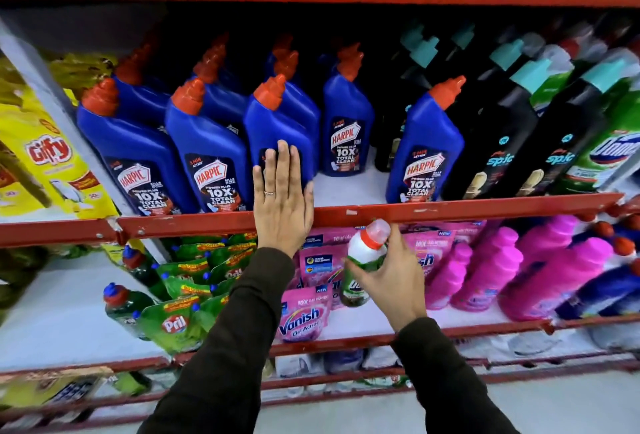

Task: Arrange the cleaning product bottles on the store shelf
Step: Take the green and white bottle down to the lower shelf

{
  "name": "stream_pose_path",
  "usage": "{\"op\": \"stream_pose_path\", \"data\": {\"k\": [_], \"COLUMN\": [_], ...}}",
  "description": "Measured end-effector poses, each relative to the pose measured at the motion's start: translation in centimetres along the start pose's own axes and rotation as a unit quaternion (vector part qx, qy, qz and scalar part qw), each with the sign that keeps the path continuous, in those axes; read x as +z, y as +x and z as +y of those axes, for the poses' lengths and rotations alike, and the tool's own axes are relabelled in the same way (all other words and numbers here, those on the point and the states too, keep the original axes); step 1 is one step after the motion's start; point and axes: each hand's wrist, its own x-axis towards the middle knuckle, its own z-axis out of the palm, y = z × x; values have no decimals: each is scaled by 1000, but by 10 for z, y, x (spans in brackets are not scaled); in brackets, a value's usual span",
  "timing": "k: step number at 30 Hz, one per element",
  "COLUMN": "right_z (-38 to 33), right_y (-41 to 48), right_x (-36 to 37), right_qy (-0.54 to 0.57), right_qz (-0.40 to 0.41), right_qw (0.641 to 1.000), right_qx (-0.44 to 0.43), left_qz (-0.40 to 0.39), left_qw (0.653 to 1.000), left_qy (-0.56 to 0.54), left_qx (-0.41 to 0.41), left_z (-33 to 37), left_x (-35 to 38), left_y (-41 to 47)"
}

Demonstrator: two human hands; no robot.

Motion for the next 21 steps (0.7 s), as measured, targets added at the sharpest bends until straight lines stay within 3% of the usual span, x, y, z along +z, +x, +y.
{"op": "stream_pose_path", "data": {"k": [7,21], "right_z": [37,63], "right_y": [-20,-30], "right_x": [25,39], "right_qy": [-14,-8], "right_qz": [-61,-55], "right_qw": [996,995], "right_qx": [60,88], "left_qz": [-1,4], "left_qw": [1000,1000], "left_qy": [1,-15], "left_qx": [0,8], "left_z": [0,-1], "left_x": [0,0], "left_y": [1,1]}}
